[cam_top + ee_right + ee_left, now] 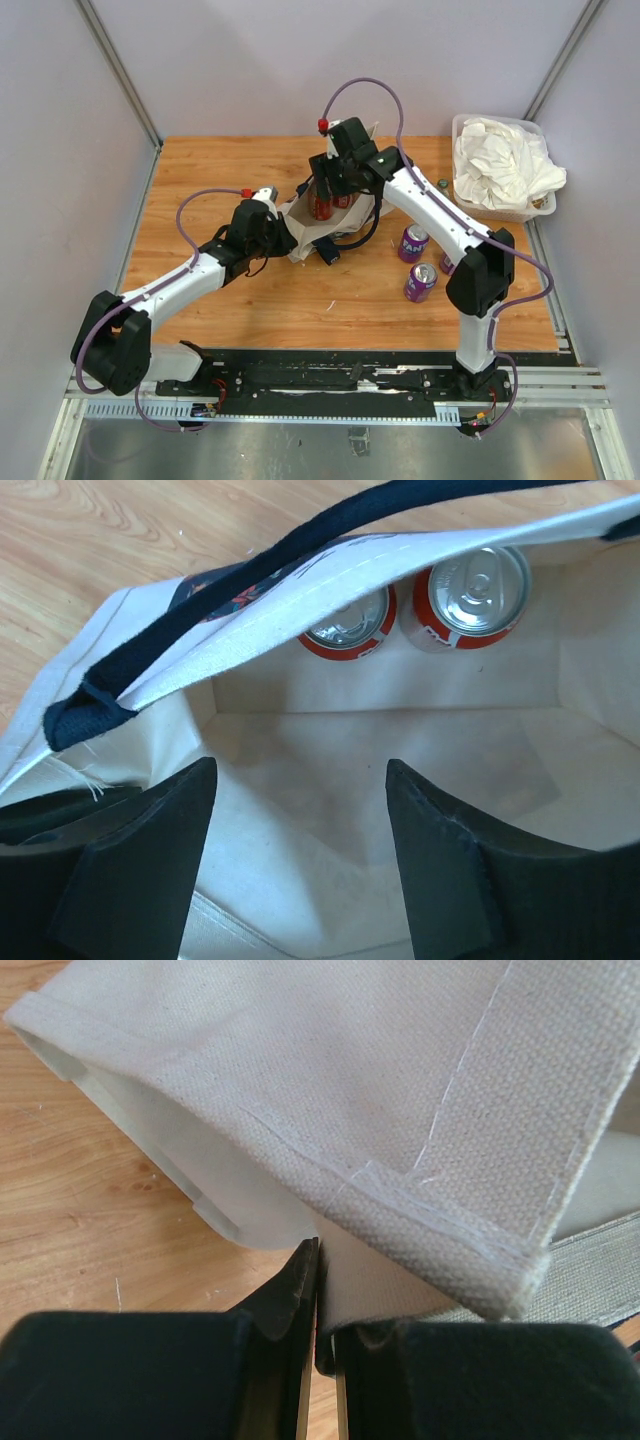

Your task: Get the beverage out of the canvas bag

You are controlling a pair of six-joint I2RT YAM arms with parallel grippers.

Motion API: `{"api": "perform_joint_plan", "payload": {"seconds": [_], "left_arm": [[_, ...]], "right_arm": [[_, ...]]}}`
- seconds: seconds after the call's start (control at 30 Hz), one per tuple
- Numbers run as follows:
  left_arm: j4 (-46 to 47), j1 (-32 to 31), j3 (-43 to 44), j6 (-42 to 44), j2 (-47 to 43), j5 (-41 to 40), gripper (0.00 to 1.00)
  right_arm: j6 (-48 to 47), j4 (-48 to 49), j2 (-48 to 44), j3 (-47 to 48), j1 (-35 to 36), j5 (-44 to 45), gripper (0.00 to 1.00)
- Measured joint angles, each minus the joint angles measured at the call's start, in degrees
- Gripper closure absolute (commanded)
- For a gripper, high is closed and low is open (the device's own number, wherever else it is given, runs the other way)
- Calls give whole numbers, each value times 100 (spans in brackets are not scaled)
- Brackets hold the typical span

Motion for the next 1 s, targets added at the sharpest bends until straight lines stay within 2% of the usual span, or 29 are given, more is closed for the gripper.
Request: {"api": "perform_joint_plan", "payload": {"seconds": [0.4, 1.0], "left_arm": [[-15, 0, 4, 28, -9, 39, 85], [11, 0, 4, 92, -9, 33, 85]], "right_arm": [[22, 315, 590, -120, 42, 61, 17], [245, 535, 1145, -17, 42, 354, 13]]}}
